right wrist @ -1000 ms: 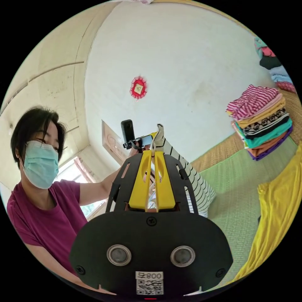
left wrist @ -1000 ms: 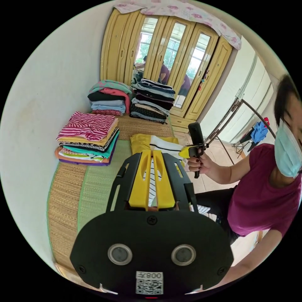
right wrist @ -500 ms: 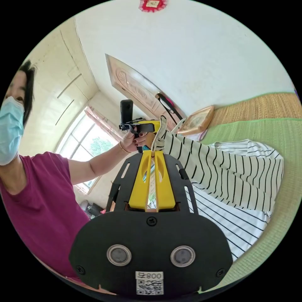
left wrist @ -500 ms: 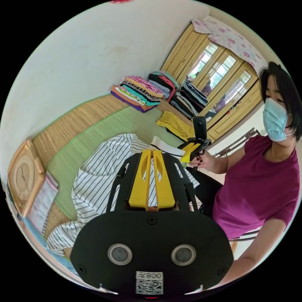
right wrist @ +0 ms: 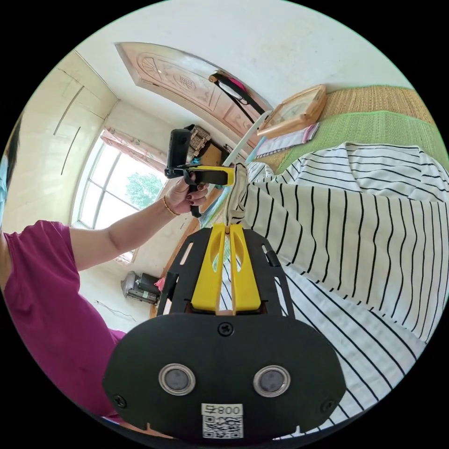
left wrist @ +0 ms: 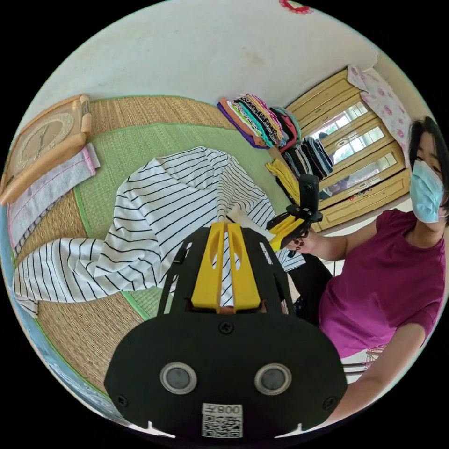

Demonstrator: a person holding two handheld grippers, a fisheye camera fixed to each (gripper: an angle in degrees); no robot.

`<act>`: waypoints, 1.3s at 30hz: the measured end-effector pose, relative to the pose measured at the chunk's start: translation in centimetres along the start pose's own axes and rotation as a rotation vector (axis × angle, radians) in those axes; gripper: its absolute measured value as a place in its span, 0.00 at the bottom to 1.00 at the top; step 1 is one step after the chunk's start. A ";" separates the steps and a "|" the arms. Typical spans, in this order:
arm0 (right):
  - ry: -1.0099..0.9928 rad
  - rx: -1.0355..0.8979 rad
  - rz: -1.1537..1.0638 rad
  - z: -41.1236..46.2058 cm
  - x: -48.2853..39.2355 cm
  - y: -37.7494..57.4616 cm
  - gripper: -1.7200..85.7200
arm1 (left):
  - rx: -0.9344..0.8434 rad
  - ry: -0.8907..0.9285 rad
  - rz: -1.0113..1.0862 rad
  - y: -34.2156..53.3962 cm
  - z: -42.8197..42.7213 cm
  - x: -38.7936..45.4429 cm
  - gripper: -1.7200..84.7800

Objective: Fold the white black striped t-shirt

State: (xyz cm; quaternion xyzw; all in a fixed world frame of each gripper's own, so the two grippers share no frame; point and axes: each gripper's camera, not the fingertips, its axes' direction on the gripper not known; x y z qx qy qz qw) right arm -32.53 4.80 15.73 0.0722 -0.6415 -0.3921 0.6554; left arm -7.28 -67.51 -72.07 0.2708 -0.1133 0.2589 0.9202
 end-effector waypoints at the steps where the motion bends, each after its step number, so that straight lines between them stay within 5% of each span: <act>1: 0.000 -0.032 0.003 2.0 0.4 -0.2 0.04 | -0.005 -0.002 -0.012 0.7 0.3 -0.8 0.03; 9: 0.137 -0.261 0.028 13.1 1.4 0.3 0.04 | 0.096 0.048 -0.289 11.4 3.2 -9.5 0.03; 26: 0.233 -0.273 -0.119 15.0 -6.2 1.9 0.07 | -0.046 -0.038 -0.259 18.7 13.6 -8.1 0.02; 39: 0.278 -0.234 -0.119 9.9 -8.9 6.5 0.09 | 0.145 -0.013 -0.122 15.1 17.7 -2.0 0.04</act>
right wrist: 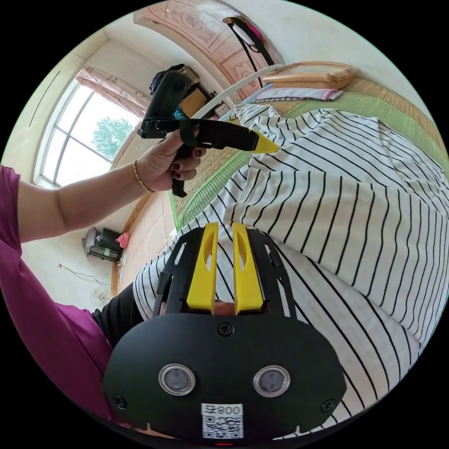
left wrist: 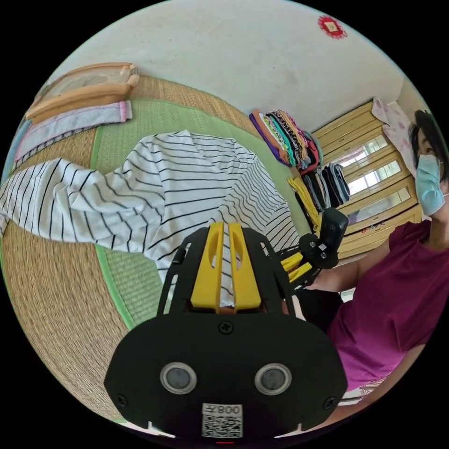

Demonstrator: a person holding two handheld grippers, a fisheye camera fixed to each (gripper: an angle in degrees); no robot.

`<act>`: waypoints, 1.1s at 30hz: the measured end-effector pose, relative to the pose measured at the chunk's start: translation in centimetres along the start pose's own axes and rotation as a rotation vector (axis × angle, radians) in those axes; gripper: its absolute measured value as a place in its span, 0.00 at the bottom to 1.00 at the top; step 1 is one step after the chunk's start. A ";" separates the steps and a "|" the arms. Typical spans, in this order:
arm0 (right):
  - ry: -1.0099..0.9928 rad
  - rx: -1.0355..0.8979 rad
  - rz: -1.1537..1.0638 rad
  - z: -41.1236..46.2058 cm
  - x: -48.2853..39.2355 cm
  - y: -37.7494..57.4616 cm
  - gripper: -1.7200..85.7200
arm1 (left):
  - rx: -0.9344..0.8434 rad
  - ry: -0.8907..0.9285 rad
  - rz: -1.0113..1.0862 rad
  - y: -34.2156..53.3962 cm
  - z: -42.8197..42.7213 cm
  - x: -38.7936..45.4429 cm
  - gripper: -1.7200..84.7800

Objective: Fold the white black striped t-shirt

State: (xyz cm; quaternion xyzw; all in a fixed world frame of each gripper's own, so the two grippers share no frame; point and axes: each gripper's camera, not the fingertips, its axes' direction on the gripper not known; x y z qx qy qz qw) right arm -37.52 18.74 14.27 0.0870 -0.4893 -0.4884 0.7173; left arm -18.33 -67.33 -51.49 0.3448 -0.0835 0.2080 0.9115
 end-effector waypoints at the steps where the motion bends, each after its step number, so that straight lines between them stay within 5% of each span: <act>1: 0.042 0.029 0.014 -2.2 0.5 1.2 0.09 | -0.002 0.013 0.020 -0.8 0.8 0.6 0.05; 10: 0.572 0.201 0.354 -20.7 12.0 11.7 0.10 | -0.119 0.144 0.263 -15.0 18.3 9.0 0.08; 20: 0.670 0.123 0.433 -20.6 15.4 16.1 0.06 | -0.293 0.005 0.293 -21.8 31.8 14.2 0.05; 28: 0.599 0.195 0.478 -24.3 16.9 20.3 0.02 | -0.171 -0.008 0.327 -22.4 31.5 17.6 0.02; 33: 0.571 0.210 0.507 -25.2 18.3 22.3 0.02 | -0.256 -0.071 0.304 -22.6 35.0 17.4 0.03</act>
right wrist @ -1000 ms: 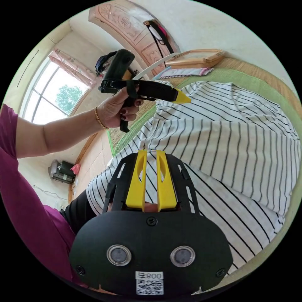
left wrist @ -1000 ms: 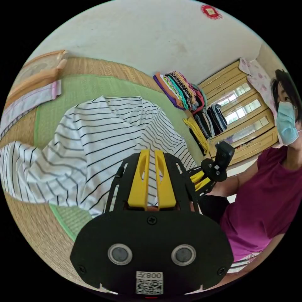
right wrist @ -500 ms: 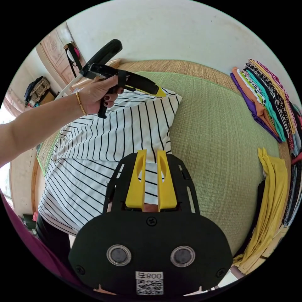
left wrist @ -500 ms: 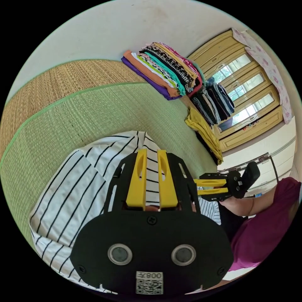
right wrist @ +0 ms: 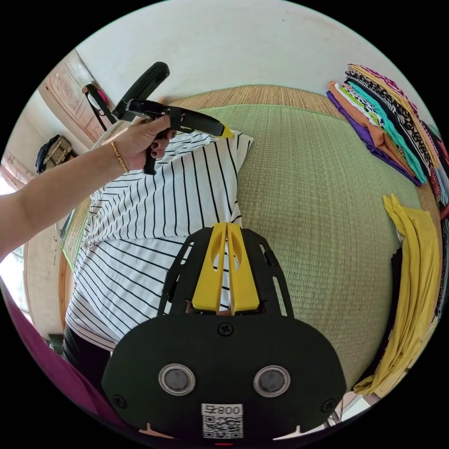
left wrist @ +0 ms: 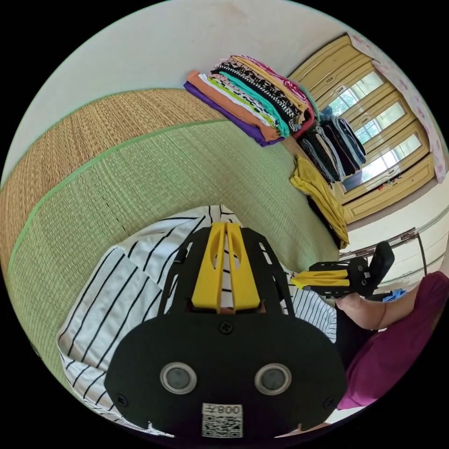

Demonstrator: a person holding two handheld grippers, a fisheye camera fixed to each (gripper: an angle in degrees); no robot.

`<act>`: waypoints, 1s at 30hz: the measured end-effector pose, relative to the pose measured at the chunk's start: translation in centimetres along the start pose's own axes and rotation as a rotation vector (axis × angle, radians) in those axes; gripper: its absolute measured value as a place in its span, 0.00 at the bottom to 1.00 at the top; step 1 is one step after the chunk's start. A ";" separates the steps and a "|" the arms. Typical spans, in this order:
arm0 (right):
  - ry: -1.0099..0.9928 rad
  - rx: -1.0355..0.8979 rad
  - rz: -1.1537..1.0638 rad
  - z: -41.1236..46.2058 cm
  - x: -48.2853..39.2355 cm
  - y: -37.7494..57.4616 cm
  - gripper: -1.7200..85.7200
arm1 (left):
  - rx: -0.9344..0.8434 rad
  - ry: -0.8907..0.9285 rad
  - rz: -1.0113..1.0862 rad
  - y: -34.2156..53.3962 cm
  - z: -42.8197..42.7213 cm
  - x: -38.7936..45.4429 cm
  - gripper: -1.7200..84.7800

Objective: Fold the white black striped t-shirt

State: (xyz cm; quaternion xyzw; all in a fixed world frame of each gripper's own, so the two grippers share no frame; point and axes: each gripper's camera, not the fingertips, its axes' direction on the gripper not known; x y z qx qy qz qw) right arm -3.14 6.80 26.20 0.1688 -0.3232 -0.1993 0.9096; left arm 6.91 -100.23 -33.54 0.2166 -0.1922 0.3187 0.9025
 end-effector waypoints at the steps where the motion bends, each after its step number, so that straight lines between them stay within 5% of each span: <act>1: -0.015 0.003 0.008 -0.2 0.6 0.2 0.02 | -0.009 -0.001 -0.003 0.0 0.3 0.0 0.03; 8: -0.041 0.074 0.030 -2.7 1.9 1.5 0.02 | 0.162 0.059 0.012 1.2 -2.1 1.0 0.04; 13: -0.079 0.067 -0.002 -2.1 1.8 1.5 0.02 | -0.004 0.011 0.009 1.5 1.3 0.8 0.03; 19: -0.031 0.004 -0.028 -0.2 2.0 1.7 0.02 | 0.100 0.064 0.005 4.1 -2.2 0.3 0.02; 24: -0.080 0.003 0.007 0.6 3.1 1.3 0.02 | -0.004 0.050 -0.004 8.8 -3.0 -0.7 0.02; 30: -0.054 0.028 0.000 -0.8 2.5 0.3 0.02 | 0.217 0.123 -0.108 20.8 -11.3 -1.5 0.02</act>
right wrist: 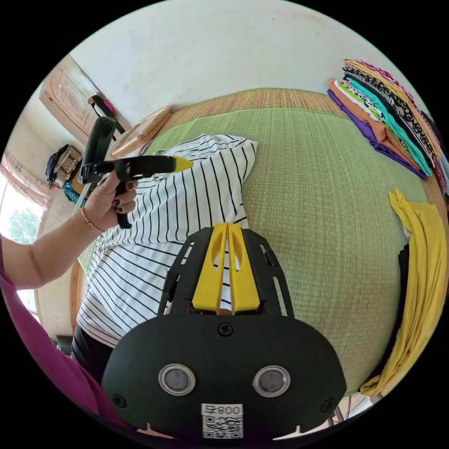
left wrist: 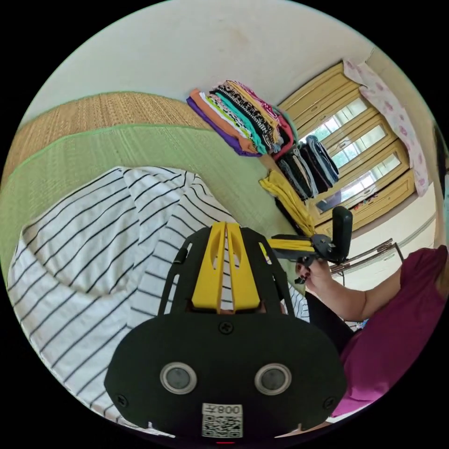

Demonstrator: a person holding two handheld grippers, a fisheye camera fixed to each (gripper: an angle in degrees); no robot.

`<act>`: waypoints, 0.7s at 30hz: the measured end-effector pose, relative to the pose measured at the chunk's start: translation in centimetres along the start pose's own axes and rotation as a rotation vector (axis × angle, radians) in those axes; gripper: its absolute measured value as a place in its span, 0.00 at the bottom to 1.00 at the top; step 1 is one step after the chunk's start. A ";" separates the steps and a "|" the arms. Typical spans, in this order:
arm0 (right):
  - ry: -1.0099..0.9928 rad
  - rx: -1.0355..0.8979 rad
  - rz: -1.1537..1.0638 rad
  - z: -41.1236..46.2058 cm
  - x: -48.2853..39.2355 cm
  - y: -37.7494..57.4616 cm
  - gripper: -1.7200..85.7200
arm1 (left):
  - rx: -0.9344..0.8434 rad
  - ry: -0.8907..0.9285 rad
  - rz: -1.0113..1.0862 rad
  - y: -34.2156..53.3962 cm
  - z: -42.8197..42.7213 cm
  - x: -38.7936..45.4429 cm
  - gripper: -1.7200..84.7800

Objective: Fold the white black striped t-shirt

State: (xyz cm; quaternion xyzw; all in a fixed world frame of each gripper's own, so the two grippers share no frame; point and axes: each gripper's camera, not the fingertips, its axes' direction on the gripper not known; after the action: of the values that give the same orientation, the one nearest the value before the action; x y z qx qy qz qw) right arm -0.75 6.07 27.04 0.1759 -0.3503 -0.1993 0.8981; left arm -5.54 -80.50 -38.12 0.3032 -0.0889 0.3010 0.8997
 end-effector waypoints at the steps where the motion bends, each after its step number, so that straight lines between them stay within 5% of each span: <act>1: 0.005 -0.013 -0.007 0.3 -0.3 -0.4 0.02 | -0.010 -0.024 -0.012 1.2 -0.7 -0.2 0.02; 4: 0.008 -0.084 0.011 2.6 0.3 -1.3 0.02 | -0.104 -0.102 -0.140 7.3 -3.8 -2.9 0.02; 10: 0.022 -0.096 0.042 2.6 0.6 -2.5 0.02 | 0.096 -0.185 -0.329 18.2 -16.5 -6.2 0.02; 13: 0.013 -0.107 0.057 2.8 -0.5 -3.2 0.02 | -0.010 -0.282 -0.449 22.8 -19.4 -9.3 0.02; 15: 0.008 -0.094 0.037 2.5 -2.6 -3.8 0.02 | 0.127 -0.174 -0.432 25.8 -23.4 -10.1 0.02; 21: -0.187 -0.121 -0.180 6.4 -16.7 -7.2 0.02 | 0.353 -0.253 -0.577 33.2 -34.8 -15.1 0.03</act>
State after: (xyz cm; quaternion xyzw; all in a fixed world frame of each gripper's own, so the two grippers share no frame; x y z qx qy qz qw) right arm -18.21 6.79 18.90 0.1331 -0.4024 -0.3154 0.8490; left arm -38.20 -45.95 -54.83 0.5013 -0.0570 0.0056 0.8634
